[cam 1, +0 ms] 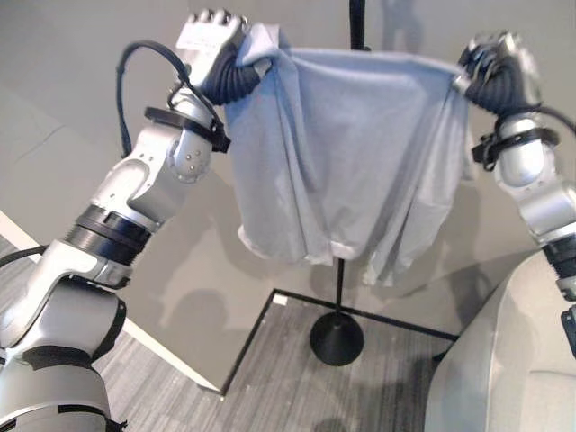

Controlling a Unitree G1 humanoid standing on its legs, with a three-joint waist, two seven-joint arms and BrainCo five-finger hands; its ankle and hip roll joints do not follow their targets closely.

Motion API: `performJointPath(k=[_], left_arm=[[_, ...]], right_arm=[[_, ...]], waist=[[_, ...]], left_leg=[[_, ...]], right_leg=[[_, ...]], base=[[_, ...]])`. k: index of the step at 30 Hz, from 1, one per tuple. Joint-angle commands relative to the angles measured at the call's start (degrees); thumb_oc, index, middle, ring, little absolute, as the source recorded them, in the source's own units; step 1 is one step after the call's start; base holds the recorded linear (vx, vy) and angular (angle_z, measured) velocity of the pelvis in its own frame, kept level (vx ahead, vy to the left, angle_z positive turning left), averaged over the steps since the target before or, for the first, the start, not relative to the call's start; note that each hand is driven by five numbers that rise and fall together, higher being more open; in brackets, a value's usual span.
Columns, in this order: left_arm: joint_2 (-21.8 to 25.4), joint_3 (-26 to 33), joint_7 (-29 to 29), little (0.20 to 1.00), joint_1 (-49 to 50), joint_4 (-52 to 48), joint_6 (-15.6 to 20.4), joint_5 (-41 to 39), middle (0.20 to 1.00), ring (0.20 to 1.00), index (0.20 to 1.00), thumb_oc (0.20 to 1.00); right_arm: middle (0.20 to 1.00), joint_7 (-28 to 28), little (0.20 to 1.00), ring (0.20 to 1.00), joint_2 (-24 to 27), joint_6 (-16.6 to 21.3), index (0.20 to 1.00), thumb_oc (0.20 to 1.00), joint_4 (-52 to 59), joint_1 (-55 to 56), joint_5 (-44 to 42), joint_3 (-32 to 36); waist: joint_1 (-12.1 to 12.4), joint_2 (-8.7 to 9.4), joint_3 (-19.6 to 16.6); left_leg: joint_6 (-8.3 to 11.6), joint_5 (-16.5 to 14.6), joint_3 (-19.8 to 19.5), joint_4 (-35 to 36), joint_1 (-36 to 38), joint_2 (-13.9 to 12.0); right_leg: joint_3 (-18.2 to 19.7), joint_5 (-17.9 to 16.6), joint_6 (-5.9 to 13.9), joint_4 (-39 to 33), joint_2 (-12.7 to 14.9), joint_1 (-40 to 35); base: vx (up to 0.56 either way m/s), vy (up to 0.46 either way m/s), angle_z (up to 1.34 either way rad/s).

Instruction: Hang the clothes on the sofa on the clothes rack.

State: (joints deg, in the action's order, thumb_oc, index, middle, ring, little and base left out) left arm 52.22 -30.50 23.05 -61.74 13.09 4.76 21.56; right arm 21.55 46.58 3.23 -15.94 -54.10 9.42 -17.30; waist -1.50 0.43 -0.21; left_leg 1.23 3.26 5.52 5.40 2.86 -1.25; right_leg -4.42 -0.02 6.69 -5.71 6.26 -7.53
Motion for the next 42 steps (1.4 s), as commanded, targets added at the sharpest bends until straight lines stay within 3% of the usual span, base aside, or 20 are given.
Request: performJointPath(k=[1, 5, 12, 18, 22, 30, 37, 42], left_arm=[[3.1, 4.6, 1.1, 0.200, -2.6, 0.3, 1.0, 2.1, 0.200, 0.200, 0.200, 0.200], [3.8, 6.9, -0.1, 0.200, 0.2, -3.1, 1.9, 2.7, 0.200, 0.200, 0.200, 0.200], [5.6, 3.7, -0.4, 0.200, -4.4, -3.7, 2.5, 2.9, 0.200, 0.200, 0.200, 0.200], [6.0, -7.3, 1.9, 0.200, -18.3, 8.1, 0.8, 1.9, 0.200, 0.200, 0.200, 0.200], [3.2, -18.1, 3.4, 0.200, -28.8, 22.8, -0.4, -0.3, 0.200, 0.200, 0.200, 0.200], [-7.2, -31.7, 1.9, 0.200, -39.5, 47.2, -1.0, -5.9, 0.200, 0.200, 0.200, 0.200], [-12.3, -36.5, 1.5, 0.200, -43.4, 55.7, -0.3, -8.7, 0.200, 0.200, 0.200, 0.200], [-11.9, -39.0, 0.8, 0.200, -44.5, 58.0, -0.4, -8.3, 0.200, 0.200, 0.200, 0.200]], right_arm=[[0.200, 2.2, 0.200, 0.200, 3.2, 1.8, 0.200, 0.200, 2.4, 4.9, 3.3, 4.9], [0.200, 1.9, 0.200, 0.200, 3.5, 2.2, 0.200, 0.200, 5.5, 8.9, 4.8, 8.1], [0.200, 3.1, 0.200, 0.200, 5.9, 2.1, 0.200, 0.200, 6.0, 5.7, 4.4, 8.0], [0.200, 3.0, 0.200, 0.200, 9.9, 1.0, 0.200, 0.200, -3.8, -10.4, 1.1, -3.6], [0.200, 1.3, 0.200, 0.200, 7.0, 0.8, 0.200, 0.200, -19.2, -25.9, -3.1, -18.4], [0.200, -1.0, 0.200, 0.200, -3.4, -0.4, 0.200, 0.200, -43.0, -43.1, -9.2, -33.2], [0.200, -2.4, 0.200, 0.200, -9.4, -0.9, 0.200, 0.200, -51.9, -48.0, -10.9, -38.9], [0.200, -2.8, 0.200, 0.200, -9.4, -1.0, 0.200, 0.200, -53.6, -47.5, -9.8, -41.5]], waist=[[2.2, 1.35, -4.2], [2.3, 1.30, -4.5], [2.4, 1.22, -4.9], [2.4, 1.33, -5.7], [2.1, 1.47, -5.6], [1.0, 1.05, -4.1], [0.2, 0.43, 1.2], [0.0, -0.46, 5.3]], left_leg=[[3.52, -6.7, -1.8, -0.4, 4.7, -4.3], [3.46, -6.9, -1.9, -0.4, 4.9, -4.3], [3.54, -6.8, -1.8, -0.4, 4.8, -4.2], [3.84, -6.5, -1.7, -0.4, 4.6, -4.1], [4.18, -6.1, -1.4, -0.4, 4.3, -4.1], [4.99, -4.5, -0.9, -0.4, 1.6, -4.3], [5.13, -1.0, -1.5, -0.4, -7.1, -4.1], [4.89, 1.2, -1.8, -0.4, -13.2, -3.7]], right_leg=[[-4.0, -2.3, 5.42, 0.8, 6.1, 1.8], [-4.2, -2.2, 5.38, 0.7, 6.1, 1.7], [-4.3, -2.3, 5.48, 0.7, 6.2, 1.8], [-4.3, -2.7, 5.79, 0.7, 6.3, 1.9], [-4.2, -3.2, 5.93, 0.7, 6.1, 2.5], [-3.5, -4.7, 6.42, 0.7, 6.1, 5.7], [-2.8, -7.6, 6.32, 0.7, 6.0, 14.3], [-1.6, -9.5, 6.19, 0.7, 5.7, 20.5]], base=[[0.00, 0.000, 0.00], [0.00, 0.000, 0.00], [0.00, 0.000, 0.00], [-0.01, -0.001, 0.02], [0.00, 0.000, 0.00], [-0.03, -0.004, -0.03], [-0.16, -0.008, -0.01], [-0.12, 0.011, -0.05]])
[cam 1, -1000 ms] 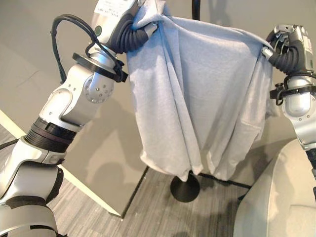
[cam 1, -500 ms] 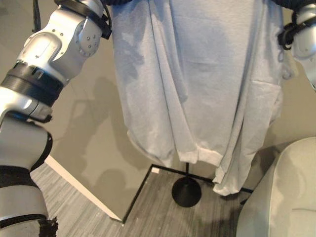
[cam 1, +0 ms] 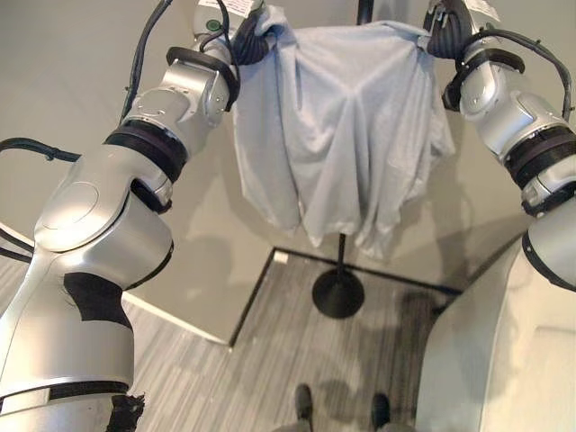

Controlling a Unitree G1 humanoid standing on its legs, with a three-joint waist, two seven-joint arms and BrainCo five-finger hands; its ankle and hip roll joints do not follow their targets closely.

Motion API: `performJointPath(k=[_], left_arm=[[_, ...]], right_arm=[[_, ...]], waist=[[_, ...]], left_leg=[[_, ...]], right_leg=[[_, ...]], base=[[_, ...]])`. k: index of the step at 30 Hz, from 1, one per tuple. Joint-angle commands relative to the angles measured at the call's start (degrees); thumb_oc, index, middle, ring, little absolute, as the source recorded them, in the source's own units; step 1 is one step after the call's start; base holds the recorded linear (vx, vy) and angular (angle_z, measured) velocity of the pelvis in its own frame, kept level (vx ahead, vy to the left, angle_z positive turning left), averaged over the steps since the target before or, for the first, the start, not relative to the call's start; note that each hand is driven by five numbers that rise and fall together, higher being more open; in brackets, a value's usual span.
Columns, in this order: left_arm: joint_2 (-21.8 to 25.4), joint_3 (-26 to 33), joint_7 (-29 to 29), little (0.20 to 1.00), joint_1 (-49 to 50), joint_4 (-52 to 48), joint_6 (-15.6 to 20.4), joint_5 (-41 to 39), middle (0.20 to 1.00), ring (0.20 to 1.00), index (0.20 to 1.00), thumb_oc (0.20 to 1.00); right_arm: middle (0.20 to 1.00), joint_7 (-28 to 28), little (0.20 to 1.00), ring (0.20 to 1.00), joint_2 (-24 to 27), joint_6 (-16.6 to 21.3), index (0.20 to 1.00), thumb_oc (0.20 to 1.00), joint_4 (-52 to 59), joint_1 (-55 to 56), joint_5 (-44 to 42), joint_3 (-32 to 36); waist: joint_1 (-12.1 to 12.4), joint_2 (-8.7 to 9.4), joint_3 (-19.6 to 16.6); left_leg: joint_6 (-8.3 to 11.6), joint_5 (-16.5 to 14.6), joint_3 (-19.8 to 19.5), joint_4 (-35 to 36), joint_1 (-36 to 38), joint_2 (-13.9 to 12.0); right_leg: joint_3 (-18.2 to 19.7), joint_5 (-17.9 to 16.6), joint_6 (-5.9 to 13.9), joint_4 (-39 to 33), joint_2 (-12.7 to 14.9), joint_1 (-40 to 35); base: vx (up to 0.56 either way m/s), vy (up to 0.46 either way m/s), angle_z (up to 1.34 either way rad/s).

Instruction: Hang the clothes on the sofa on the clothes rack.

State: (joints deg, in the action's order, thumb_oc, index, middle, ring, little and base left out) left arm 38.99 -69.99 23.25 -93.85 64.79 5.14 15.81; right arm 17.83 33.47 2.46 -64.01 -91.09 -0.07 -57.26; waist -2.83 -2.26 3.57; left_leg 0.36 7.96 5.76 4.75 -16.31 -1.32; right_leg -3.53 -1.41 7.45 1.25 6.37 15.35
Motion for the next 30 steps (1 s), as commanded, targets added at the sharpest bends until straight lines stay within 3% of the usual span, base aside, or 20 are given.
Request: performJointPath(k=[1, 7, 13, 14, 15, 16, 30], left_arm=[[1.5, 0.2, 0.3, 0.200, -12.1, 7.2, -0.7, -2.4, 0.200, 0.200, 0.200, 0.200], [-1.3, 0.5, -0.7, 0.200, -10.3, 9.9, -1.0, -0.1, 0.200, 0.200, 0.200, 0.200], [-3.7, 1.7, -1.6, 0.200, -9.0, 9.2, -0.8, 0.7, 0.200, 0.200, 0.200, 0.200], [-4.2, 2.8, -1.6, 0.780, -8.5, 8.9, -0.9, 0.1, 0.780, 0.780, 0.780, 0.780], [-4.2, 2.8, -1.6, 1.000, -8.5, 8.9, -0.9, 0.1, 1.000, 1.000, 1.000, 1.000], [-4.4, 3.7, -1.6, 1.000, -8.3, 8.3, -0.9, -0.4, 1.000, 1.000, 1.000, 1.000], [-0.1, 6.5, -1.8, 1.000, -6.1, 4.6, -1.2, -1.8, 1.000, 1.000, 1.000, 1.000]], right_arm=[[0.200, 0.7, 0.200, 0.200, 3.7, -0.2, 0.200, 0.200, -6.6, -9.7, 0.2, -2.0], [0.200, 0.2, 0.200, 0.200, 0.9, -1.1, 0.200, 0.200, -12.5, -3.0, 6.9, -3.0], [0.200, -0.5, 0.200, 0.200, -1.7, -0.6, 0.200, 0.200, -11.6, 0.0, 7.7, -2.6], [0.329, -0.4, 0.329, 0.329, -2.1, -0.6, 0.329, 0.329, -11.0, 0.6, 6.9, -1.6], [0.473, -0.4, 0.473, 0.473, -2.1, -0.6, 0.473, 0.473, -11.0, 0.6, 6.9, -1.6], [1.000, -0.3, 1.000, 1.000, -2.1, -0.5, 1.000, 1.000, -10.2, 0.8, 6.0, -0.9], [1.000, 0.7, 1.000, 1.000, 1.1, 0.3, 1.000, 1.000, -2.6, 1.8, -0.1, 3.9]], waist=[[1.4, 2.05, 2.5], [1.4, 0.41, 8.5], [1.5, -0.09, 8.8], [1.5, -0.01, 8.6], [1.5, -0.01, 8.6], [1.5, 0.07, 8.4], [1.4, 0.85, 6.3]], left_leg=[[5.66, -3.0, -2.4, 0.3, 4.8, -3.4], [5.09, -1.4, -3.5, 0.3, 0.4, -2.0], [4.85, -1.3, -3.7, 0.3, -0.1, -1.4], [4.83, -1.5, -3.7, 0.3, 0.1, -1.3], [4.83, -1.5, -3.7, 0.3, 0.1, -1.3], [4.82, -1.5, -3.8, 0.3, 0.3, -1.4], [4.70, -2.7, -3.6, 0.3, 2.9, -1.7]], right_leg=[[-2.0, -8.2, 5.30, -6.2, 5.4, -1.3], [-0.8, -9.3, 4.92, -6.1, 5.4, 3.4], [-0.7, -9.4, 4.82, -6.2, 5.6, 3.8], [-0.7, -9.2, 4.84, -6.2, 5.7, 3.6], [-0.7, -9.2, 4.84, -6.2, 5.7, 3.6], [-0.8, -9.1, 4.83, -6.2, 5.6, 3.4], [-1.2, -8.0, 4.88, -6.2, 5.5, 0.5]], base=[[-0.11, 0.008, -0.18], [-0.12, 0.026, -0.08], [-0.03, 0.013, 0.00], [0.00, 0.000, 0.00], [0.00, -0.003, 0.03], [0.00, 0.000, 0.00], [0.00, 0.000, 0.00]])
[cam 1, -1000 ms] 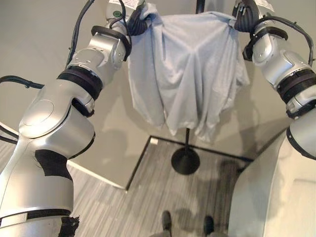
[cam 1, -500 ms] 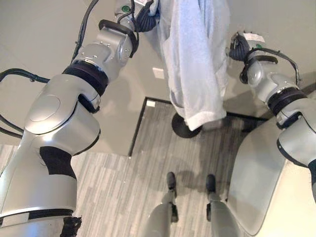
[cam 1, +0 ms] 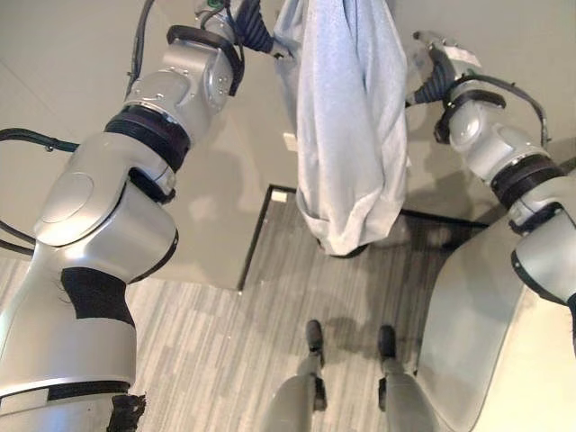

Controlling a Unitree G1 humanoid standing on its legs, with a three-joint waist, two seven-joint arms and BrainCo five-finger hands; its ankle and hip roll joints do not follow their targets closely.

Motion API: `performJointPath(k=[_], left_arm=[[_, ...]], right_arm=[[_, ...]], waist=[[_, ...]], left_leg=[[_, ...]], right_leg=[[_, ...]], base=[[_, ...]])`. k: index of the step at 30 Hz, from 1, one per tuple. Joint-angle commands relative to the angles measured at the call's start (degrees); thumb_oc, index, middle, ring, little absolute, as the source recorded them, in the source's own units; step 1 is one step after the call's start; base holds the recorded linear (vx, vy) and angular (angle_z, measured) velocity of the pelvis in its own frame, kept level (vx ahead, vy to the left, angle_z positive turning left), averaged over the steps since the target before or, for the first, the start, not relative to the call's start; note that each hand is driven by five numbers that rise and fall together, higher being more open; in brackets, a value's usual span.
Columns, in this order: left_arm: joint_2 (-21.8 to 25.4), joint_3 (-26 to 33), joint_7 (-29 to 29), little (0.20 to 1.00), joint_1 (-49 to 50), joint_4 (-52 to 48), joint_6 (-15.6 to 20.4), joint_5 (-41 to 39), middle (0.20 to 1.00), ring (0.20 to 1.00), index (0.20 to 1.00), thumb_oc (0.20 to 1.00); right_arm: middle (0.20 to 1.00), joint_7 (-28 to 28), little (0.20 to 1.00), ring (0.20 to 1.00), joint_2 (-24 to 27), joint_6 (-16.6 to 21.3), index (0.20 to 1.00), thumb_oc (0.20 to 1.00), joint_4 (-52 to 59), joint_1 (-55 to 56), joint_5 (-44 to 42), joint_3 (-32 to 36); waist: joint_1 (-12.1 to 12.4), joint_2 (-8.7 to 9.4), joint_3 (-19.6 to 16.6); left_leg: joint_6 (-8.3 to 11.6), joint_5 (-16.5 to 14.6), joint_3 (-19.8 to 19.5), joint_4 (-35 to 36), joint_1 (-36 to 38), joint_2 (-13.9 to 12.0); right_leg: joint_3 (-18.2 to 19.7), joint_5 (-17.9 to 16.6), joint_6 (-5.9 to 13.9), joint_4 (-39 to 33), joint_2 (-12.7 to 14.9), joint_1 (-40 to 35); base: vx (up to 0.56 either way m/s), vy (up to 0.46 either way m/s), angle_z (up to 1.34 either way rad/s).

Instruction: Hang the clothes on the sofa on the clothes rack.

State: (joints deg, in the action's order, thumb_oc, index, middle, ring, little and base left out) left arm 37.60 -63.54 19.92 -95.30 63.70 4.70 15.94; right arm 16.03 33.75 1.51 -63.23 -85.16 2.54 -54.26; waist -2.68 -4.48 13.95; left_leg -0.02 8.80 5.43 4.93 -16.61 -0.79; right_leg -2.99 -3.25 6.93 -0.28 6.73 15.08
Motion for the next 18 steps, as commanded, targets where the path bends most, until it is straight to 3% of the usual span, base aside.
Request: performJointPath(k=[1, 2, 4, 5, 6, 7, 8, 9, 11, 12, 13, 14, 18], left_arm=[[2.5, 0.6, 1.8, 1.000, -4.0, 4.7, -1.1, -2.2, 1.000, 1.000, 1.000, 1.000], [8.9, 4.5, 2.5, 1.000, 0.3, -1.8, -0.7, -3.6, 1.000, 1.000, 1.000, 1.000], [10.4, 5.4, 2.5, 1.000, 1.8, -3.3, -0.4, -3.8, 1.000, 1.000, 1.000, 1.000], [15.0, 9.2, 3.0, 1.000, 6.0, -9.2, -0.2, -4.9, 1.000, 1.000, 1.000, 1.000], [20.3, 14.6, 3.2, 1.000, 12.7, -17.0, 1.0, -6.4, 1.000, 1.000, 1.000, 1.000], [25.1, 30.2, 3.2, 1.000, 29.7, -28.5, 2.8, -10.1, 1.000, 1.000, 1.000, 1.000], [25.2, 31.3, 3.1, 1.000, 31.3, -29.5, 2.6, -9.8, 1.000, 1.000, 1.000, 1.000], [24.5, 44.3, 2.4, 1.000, 46.4, -37.5, 3.9, -13.4, 1.000, 1.000, 1.000, 1.000], [21.1, 58.0, -0.2, 1.000, 63.1, -45.8, 5.5, -16.2, 1.000, 1.000, 1.000, 1.000], [17.8, 62.4, -1.1, 1.000, 69.1, -48.7, 5.9, -18.6, 1.000, 1.000, 1.000, 1.000], [17.6, 63.2, -1.3, 1.000, 70.4, -49.6, 5.7, -18.7, 1.000, 1.000, 1.000, 1.000], [14.0, 70.4, -4.1, 1.000, 79.9, -54.4, 6.5, -19.3, 1.000, 1.000, 1.000, 1.000], [1.5, 79.8, -7.4, 1.000, 94.2, -57.6, 6.5, -23.8, 1.000, 1.000, 1.000, 1.000]], right_arm=[[1.000, 3.4, 1.000, 1.000, 1.9, 1.6, 1.000, 1.000, -0.6, -3.8, -4.7, 2.6], [1.000, 4.3, 1.000, 1.000, 7.2, 2.4, 1.000, 1.000, 7.0, 1.2, -6.8, 7.6], [1.000, 4.2, 1.000, 1.000, 8.5, 2.5, 1.000, 1.000, 8.7, 2.7, -6.8, 8.7], [1.000, 4.2, 1.000, 1.000, 11.8, 2.4, 1.000, 1.000, 13.7, 7.6, -7.2, 12.6], [1.000, 4.1, 1.000, 1.000, 15.4, 3.3, 1.000, 1.000, 20.5, 15.4, -7.6, 18.3], [1.000, 3.2, 1.000, 1.000, 18.9, 3.9, 1.000, 1.000, 30.8, 32.3, -5.5, 31.2], [1.000, 3.1, 1.000, 1.000, 19.0, 3.7, 1.000, 1.000, 31.7, 33.4, -5.3, 31.7], [1.000, 2.2, 1.000, 1.000, 18.9, 4.7, 1.000, 1.000, 38.9, 45.9, -4.5, 41.6], [1.000, 0.1, 1.000, 1.000, 18.1, 5.3, 1.000, 1.000, 45.2, 57.4, -2.6, 50.7], [1.000, -0.5, 1.000, 1.000, 16.5, 5.5, 1.000, 1.000, 47.6, 61.7, -1.9, 53.1], [1.000, -0.6, 1.000, 1.000, 16.5, 5.3, 1.000, 1.000, 48.3, 62.5, -1.8, 53.3], [1.000, -2.2, 1.000, 1.000, 14.3, 5.9, 1.000, 1.000, 51.1, 70.3, -1.2, 59.8], [1.000, -6.7, 1.000, 1.000, 5.2, 7.4, 1.000, 1.000, 57.1, 83.0, -2.3, 66.6]], waist=[[1.2, 3.10, -4.2], [1.1, 3.50, -5.5], [1.2, 3.60, -5.9], [1.3, 3.83, -6.7], [1.4, 4.06, -7.7], [1.7, 4.74, -9.1], [1.7, 4.57, -9.4], [2.1, 5.26, -10.2], [2.3, 5.52, -11.6], [2.3, 5.62, -12.2], [2.2, 5.45, -12.4], [2.3, 5.71, -13.3], [2.6, 6.07, -14.1]], left_leg=[[5.06, -3.9, -3.3, 0.1, 3.9, -2.3], [5.05, -4.6, -2.8, 0.1, 5.3, -2.7], [5.05, -4.9, -2.7, 0.1, 5.9, -2.7], [5.10, -5.5, -2.5, 0.1, 7.2, -2.9], [5.13, -6.3, -2.3, 0.1, 8.6, -3.1], [5.12, -7.6, -1.8, 0.1, 11.2, -3.5], [5.12, -7.7, -1.7, 0.1, 11.5, -3.5], [5.07, -8.6, -1.4, 0.1, 13.0, -3.9], [4.95, -9.4, -1.3, 0.1, 14.6, -4.1], [4.93, -9.8, -1.2, 0.1, 15.2, -4.2], [4.94, -9.9, -1.2, 0.1, 15.4, -4.3], [4.83, -10.4, -1.2, 0.1, 16.6, -4.4], [4.56, -11.0, -1.2, 0.1, 18.0, -4.7]], right_leg=[[-1.8, -5.8, 5.42, -4.7, 5.0, 0.2], [-2.1, -5.2, 5.38, -4.7, 5.1, -1.1], [-2.2, -4.9, 5.35, -4.7, 5.1, -1.7], [-2.5, -4.5, 5.36, -4.7, 5.2, -2.9], [-2.8, -4.0, 5.33, -4.7, 5.2, -4.3], [-3.5, -2.8, 5.20, -4.7, 5.3, -6.8], [-3.5, -2.7, 5.21, -4.7, 5.3, -7.0], [-4.0, -2.0, 5.03, -4.7, 5.4, -8.5], [-4.3, -1.3, 4.87, -4.7, 5.5, -10.1], [-4.4, -0.9, 4.76, -4.7, 5.5, -10.7], [-4.4, -0.9, 4.76, -4.7, 5.5, -10.9], [-4.7, -0.4, 4.55, -4.7, 5.5, -12.1], [-5.1, 0.2, 4.11, -4.7, 5.5, -13.7]], base=[[0.08, -0.012, 0.00], [0.09, -0.013, -0.02], [0.09, -0.020, -0.01], [0.16, -0.025, 0.04], [0.28, -0.036, 0.03], [0.23, -0.024, 0.01], [0.23, -0.032, 0.03], [0.13, -0.010, 0.04], [0.14, -0.012, 0.00], [0.08, -0.013, -0.05], [0.10, -0.013, -0.07], [0.09, -0.005, 0.01], [0.06, 0.001, 0.07]])
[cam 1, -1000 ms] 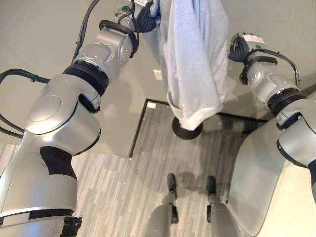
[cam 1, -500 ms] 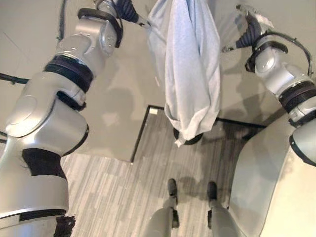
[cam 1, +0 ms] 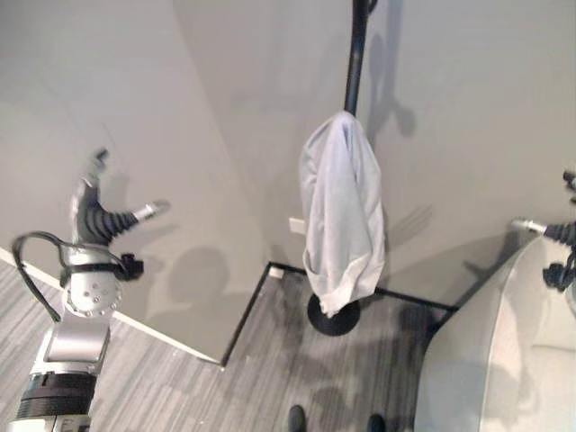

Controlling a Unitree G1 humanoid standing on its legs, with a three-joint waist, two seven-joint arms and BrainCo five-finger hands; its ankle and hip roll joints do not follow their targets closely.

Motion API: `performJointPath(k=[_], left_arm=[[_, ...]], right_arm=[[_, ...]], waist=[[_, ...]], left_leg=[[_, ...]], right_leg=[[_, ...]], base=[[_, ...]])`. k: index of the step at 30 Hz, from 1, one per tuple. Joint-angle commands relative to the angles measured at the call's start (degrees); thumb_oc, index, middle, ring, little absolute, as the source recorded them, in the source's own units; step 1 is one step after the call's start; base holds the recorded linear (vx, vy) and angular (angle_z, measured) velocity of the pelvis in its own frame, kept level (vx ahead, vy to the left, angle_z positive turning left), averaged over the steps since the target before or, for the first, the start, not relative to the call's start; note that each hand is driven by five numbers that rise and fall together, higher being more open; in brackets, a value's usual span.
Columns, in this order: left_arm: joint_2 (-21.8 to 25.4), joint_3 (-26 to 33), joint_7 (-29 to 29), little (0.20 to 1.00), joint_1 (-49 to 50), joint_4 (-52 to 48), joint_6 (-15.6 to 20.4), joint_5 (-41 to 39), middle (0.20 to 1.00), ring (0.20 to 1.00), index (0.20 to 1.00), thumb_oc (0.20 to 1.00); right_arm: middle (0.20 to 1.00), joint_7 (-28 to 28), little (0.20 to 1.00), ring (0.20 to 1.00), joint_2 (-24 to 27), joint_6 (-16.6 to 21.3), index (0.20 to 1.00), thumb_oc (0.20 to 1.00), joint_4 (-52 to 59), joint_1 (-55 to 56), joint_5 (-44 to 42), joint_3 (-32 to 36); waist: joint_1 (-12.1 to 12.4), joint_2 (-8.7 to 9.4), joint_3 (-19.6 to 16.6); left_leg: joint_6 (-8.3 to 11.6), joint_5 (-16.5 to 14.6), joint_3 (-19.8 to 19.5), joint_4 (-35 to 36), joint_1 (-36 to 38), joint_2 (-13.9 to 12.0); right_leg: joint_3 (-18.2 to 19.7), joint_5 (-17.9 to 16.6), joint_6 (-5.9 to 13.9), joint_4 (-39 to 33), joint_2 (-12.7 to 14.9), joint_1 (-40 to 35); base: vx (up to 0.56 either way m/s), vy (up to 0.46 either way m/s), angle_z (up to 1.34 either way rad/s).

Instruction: Hang the clothes on the sofa on the clothes rack.

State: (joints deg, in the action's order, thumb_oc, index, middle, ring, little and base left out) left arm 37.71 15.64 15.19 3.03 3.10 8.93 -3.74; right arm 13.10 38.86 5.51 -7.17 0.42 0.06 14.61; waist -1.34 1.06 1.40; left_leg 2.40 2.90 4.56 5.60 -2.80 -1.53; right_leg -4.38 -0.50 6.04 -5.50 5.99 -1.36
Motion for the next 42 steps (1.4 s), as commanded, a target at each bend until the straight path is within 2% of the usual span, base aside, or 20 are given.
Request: performJointPath(k=[1, 4, 5, 7, 9, 13, 14, 15, 17, 19, 22, 23, 26, 33, 42], left_arm=[[-0.8, 1.2, -3.5, 1.000, -2.5, 3.5, 2.1, -5.4, 1.000, 1.000, 1.000, 1.000], [-9.6, 2.9, -7.3, 1.000, 5.0, 7.9, 1.3, -11.4, 1.000, 1.000, 1.000, 1.000], [-11.7, 2.5, -9.4, 1.000, 7.8, 10.5, 1.3, -10.6, 1.000, 1.000, 1.000, 1.000], [-12.1, 2.1, -10.5, 1.000, 9.7, 11.8, 1.3, -9.2, 1.000, 1.000, 1.000, 1.000], [-14.9, -2.6, -14.1, 1.000, 12.3, 20.0, 0.2, -8.8, 1.000, 1.000, 1.000, 1.000], [-17.3, -10.1, -16.1, 1.000, 12.2, 33.5, 0.2, -4.1, 1.000, 1.000, 1.000, 1.000], [-17.3, -10.1, -16.1, 1.000, 12.0, 33.8, 0.4, -4.1, 1.000, 1.000, 1.000, 1.000], [-18.6, -12.8, -16.5, 1.000, 10.6, 41.4, 0.2, -2.2, 1.000, 1.000, 1.000, 1.000], [-19.2, -13.6, -16.2, 1.000, 9.9, 44.8, 0.1, -1.9, 1.000, 1.000, 1.000, 1.000], [-21.0, -15.8, -16.8, 1.000, 9.2, 53.9, -0.5, 0.3, 1.000, 1.000, 1.000, 1.000], [-22.0, -16.1, -15.9, 1.000, 7.2, 61.6, -1.1, 0.8, 1.000, 1.000, 1.000, 1.000], [-22.0, -17.0, -15.2, 1.000, 5.4, 65.3, -1.3, 2.3, 1.000, 1.000, 1.000, 1.000], [-21.8, -17.9, -14.7, 1.000, 4.1, 66.9, -1.4, 3.1, 1.000, 1.000, 1.000, 1.000], [-22.2, -20.1, -14.0, 1.000, 2.1, 67.3, -1.6, 2.7, 1.000, 1.000, 1.000, 1.000], [-23.4, -20.6, -14.4, 1.000, 2.1, 68.4, -1.8, 1.2, 1.000, 1.000, 1.000, 1.000]], right_arm=[[1.000, -4.8, 1.000, 1.000, -1.2, 3.7, 1.000, 1.000, 1.4, -0.7, 0.2, -1.7], [1.000, -8.9, 1.000, 1.000, -7.1, 4.6, 1.000, 1.000, 2.8, 6.4, -2.2, -0.8], [1.000, -10.8, 1.000, 1.000, -8.9, 4.6, 1.000, 1.000, 1.6, 9.4, -2.4, -0.7], [1.000, -11.6, 1.000, 1.000, -9.7, 4.6, 1.000, 1.000, 1.4, 10.9, -2.4, -0.2], [1.000, -13.1, 1.000, 1.000, -11.8, 5.1, 1.000, 1.000, -1.3, 13.5, -1.4, -2.6], [1.000, -14.6, 1.000, 1.000, -14.2, 6.0, 1.000, 1.000, -8.2, 15.6, -1.0, -8.4], [1.000, -14.5, 1.000, 1.000, -14.2, 6.1, 1.000, 1.000, -8.4, 15.4, -1.0, -8.5], [1.000, -15.2, 1.000, 1.000, -15.4, 6.2, 1.000, 1.000, -13.2, 15.9, -1.0, -11.8], [1.000, -15.2, 1.000, 1.000, -15.9, 6.0, 1.000, 1.000, -15.9, 15.6, -1.0, -13.4], [1.000, -15.7, 1.000, 1.000, -17.6, 5.1, 1.000, 1.000, -23.4, 15.4, -0.6, -17.3], [1.000, -15.7, 1.000, 1.000, -19.4, 4.4, 1.000, 1.000, -30.1, 14.3, -0.8, -20.2], [1.000, -15.2, 1.000, 1.000, -20.7, 3.7, 1.000, 1.000, -36.7, 12.5, -1.6, -21.9], [1.000, -15.0, 1.000, 1.000, -21.8, 2.3, 1.000, 1.000, -42.4, 11.3, -0.4, -24.1], [1.000, -14.5, 1.000, 1.000, -24.7, 0.1, 1.000, 1.000, -56.2, 9.3, -6.5, -21.9], [1.000, -13.8, 1.000, 1.000, -26.2, -0.1, 1.000, 1.000, -60.9, 8.6, -12.3, -18.7]], waist=[[1.2, 0.47, -1.7], [1.2, 0.46, -2.1], [1.1, 0.20, -2.1], [1.1, 0.29, -2.2], [1.0, 0.07, -2.1], [0.8, 0.03, -2.2], [0.8, 0.03, -2.1], [0.7, 0.15, -2.1], [0.7, 0.26, -2.1], [0.5, 0.57, -2.4], [0.5, 0.89, -2.6], [0.5, 1.07, -2.8], [0.6, 1.15, -2.8], [0.4, 0.94, -2.7], [0.0, 0.50, -2.9]], left_leg=[[2.07, -5.2, -0.4, -0.6, 4.4, -3.9], [1.79, -5.5, 0.0, -0.6, 5.4, -3.9], [1.75, -5.9, 0.1, -0.6, 6.0, -4.0], [1.67, -5.5, 0.2, -0.6, 5.8, -3.9], [1.47, -5.3, 0.5, -0.6, 6.1, -3.7], [1.26, -5.0, 0.5, -0.6, 6.3, -3.3], [1.25, -5.0, 0.5, -0.6, 6.3, -3.3], [1.24, -4.9, 0.4, -0.7, 6.4, -3.2], [1.20, -5.0, 0.4, -0.7, 6.4, -3.1], [1.16, -5.1, 0.6, -0.7, 6.8, -2.9], [1.25, -5.1, 0.7, -0.7, 7.1, -2.9], [1.31, -5.2, 0.7, -0.7, 7.3, -2.9], [1.42, -5.3, 0.7, -0.7, 7.6, -3.0], [1.56, -5.4, 0.6, -0.6, 8.4, -3.0], [1.70, -5.6, 0.9, -0.6, 8.7, -3.0]], right_leg=[[-3.7, -2.5, 4.91, 0.5, 6.2, 2.5], [-3.9, -2.5, 4.68, 0.5, 6.4, 1.8], [-4.1, -2.3, 4.72, 0.5, 6.3, 1.3], [-4.1, -2.6, 4.68, 0.5, 6.5, 1.5], [-4.4, -2.9, 4.74, 0.6, 6.8, 1.3], [-4.5, -3.2, 4.94, 0.9, 7.1, 1.2], [-4.5, -3.2, 4.95, 0.8, 7.1, 1.2], [-4.7, -3.4, 5.05, 1.0, 7.3, 1.1], [-4.6, -3.5, 5.09, 1.1, 7.3, 1.1], [-4.6, -3.5, 5.18, 1.3, 7.5, 0.9], [-4.8, -3.3, 5.13, 1.4, 7.5, 0.7], [-4.9, -3.2, 5.09, 1.5, 7.5, 0.5], [-5.0, -3.0, 4.98, 1.7, 7.5, 0.2], [-5.5, -2.8, 4.84, 1.7, 7.5, -0.7], [-5.8, -3.0, 4.88, 1.6, 7.5, -1.0]], base=[[0.00, 0.000, 0.00], [0.00, 0.000, 0.00], [0.00, 0.000, 0.00], [-0.02, 0.010, 0.02], [-0.02, 0.014, -0.01], [-0.02, 0.018, -0.03], [0.00, 0.000, 0.00], [0.00, 0.000, 0.00], [0.00, 0.000, 0.00], [0.00, 0.000, 0.00], [0.00, 0.000, 0.00], [0.00, 0.000, 0.00], [0.03, -0.011, 0.07], [0.02, -0.003, 0.05], [0.00, 0.000, 0.01]])
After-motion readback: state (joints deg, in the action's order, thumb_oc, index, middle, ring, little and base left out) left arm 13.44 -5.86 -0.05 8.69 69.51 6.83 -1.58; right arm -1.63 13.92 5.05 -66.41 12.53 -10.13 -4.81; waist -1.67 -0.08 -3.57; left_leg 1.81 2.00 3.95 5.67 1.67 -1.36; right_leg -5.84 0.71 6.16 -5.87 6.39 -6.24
